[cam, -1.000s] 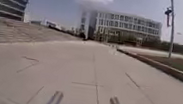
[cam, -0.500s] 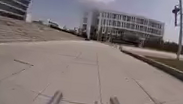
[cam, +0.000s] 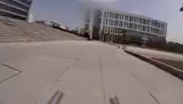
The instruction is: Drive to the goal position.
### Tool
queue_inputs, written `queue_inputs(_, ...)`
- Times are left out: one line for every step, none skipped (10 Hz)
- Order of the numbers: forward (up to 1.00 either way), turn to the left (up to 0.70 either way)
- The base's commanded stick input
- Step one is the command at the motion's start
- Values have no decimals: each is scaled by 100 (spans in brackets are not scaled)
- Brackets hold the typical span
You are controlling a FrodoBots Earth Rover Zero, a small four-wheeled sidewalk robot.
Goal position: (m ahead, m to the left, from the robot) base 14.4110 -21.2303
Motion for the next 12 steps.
queue_inputs(85,0)
queue_inputs(85,0)
queue_inputs(85,0)
queue_inputs(85,0)
queue_inputs(85,0)
queue_inputs(85,0)
queue_inputs(85,0)
queue_inputs(85,0)
queue_inputs(85,0)
queue_inputs(85,0)
queue_inputs(85,0)
queue_inputs(85,0)
